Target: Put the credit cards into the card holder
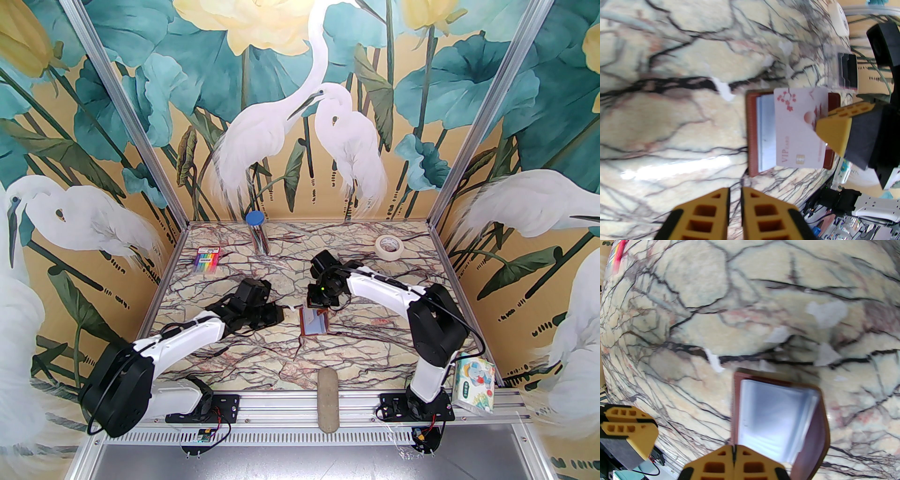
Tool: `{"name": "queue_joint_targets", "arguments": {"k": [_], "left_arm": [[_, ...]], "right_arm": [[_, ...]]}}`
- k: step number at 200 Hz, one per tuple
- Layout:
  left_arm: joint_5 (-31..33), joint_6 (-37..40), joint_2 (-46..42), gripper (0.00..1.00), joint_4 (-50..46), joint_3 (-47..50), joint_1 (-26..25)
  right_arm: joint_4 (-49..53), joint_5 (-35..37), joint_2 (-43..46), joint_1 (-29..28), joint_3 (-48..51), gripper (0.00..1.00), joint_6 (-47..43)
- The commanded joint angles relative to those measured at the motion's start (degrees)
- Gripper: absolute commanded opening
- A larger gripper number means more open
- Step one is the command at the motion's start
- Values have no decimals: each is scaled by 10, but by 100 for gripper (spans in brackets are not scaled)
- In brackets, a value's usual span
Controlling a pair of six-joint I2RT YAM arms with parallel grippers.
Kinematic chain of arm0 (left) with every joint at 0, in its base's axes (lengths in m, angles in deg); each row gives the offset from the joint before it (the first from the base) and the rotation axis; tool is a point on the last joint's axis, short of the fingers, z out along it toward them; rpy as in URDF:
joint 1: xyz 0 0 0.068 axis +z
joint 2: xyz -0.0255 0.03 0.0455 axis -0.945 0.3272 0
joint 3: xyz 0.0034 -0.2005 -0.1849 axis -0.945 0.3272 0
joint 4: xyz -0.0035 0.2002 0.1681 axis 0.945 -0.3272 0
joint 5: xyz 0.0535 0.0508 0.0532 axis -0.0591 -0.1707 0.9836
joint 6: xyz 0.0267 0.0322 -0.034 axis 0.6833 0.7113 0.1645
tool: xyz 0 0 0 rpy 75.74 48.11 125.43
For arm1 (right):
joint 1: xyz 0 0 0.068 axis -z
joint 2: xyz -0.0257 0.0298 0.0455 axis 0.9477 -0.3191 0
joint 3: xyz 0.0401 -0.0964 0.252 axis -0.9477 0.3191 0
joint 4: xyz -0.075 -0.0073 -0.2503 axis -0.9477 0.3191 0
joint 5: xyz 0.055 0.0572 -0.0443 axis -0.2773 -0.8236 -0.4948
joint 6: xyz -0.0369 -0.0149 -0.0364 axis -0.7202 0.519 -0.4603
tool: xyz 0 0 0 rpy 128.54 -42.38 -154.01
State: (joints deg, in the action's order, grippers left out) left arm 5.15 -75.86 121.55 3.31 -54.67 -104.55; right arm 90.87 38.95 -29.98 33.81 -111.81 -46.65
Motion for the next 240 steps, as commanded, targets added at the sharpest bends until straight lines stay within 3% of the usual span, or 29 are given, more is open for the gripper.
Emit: {"name": "queue_joint_targets", "arguments": {"k": [1,105,166,240], "left_arm": [[-32,-12,46,15,55,-28,-27],[-48,-23,206,7,107,-78,-52],[-29,-23,230,7,98,-67,-53],[-11,-35,246,7,110,-43,-59]], "right_arm": [[13,14,30,10,15,0,-18],[8,-10,74,55,79,0,-43],[-26,-48,97,85,133,0,-56],[-139,-120,117,127,223,0,-81]]}}
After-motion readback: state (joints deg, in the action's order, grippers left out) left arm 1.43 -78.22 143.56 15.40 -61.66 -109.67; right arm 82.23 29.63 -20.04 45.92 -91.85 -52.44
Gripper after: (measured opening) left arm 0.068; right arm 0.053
